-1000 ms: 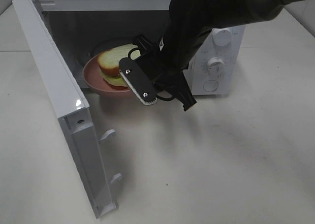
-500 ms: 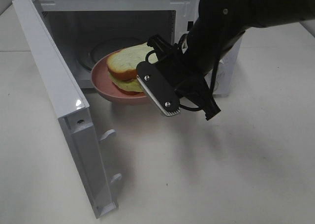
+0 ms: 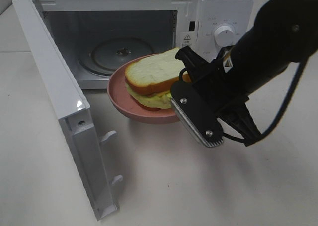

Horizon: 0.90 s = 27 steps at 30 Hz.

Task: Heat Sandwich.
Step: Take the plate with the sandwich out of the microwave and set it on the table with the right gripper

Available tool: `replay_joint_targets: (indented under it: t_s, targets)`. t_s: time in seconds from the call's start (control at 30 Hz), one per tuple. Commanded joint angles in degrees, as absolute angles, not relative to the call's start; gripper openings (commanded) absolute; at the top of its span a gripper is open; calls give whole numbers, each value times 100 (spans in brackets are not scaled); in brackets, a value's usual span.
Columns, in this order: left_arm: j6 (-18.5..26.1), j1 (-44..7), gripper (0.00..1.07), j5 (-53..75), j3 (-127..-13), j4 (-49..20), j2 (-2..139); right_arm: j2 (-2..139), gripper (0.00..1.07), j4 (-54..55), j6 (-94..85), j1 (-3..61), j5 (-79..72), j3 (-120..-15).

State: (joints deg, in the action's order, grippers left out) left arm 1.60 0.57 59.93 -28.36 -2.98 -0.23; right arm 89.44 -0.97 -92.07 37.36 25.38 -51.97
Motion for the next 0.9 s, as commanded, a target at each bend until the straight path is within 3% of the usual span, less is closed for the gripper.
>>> replay_joint_targets:
  t_s: [0.03, 0.9]
  targets:
    - [160, 63, 98, 5930, -2825, -332, -189, 8629, 0, -80, -9121, 3770, 2378, -5013]
    - [160, 63, 98, 5930, -2825, -332, -189, 5552, 0, -126, -8359, 3770, 2893, -2922]
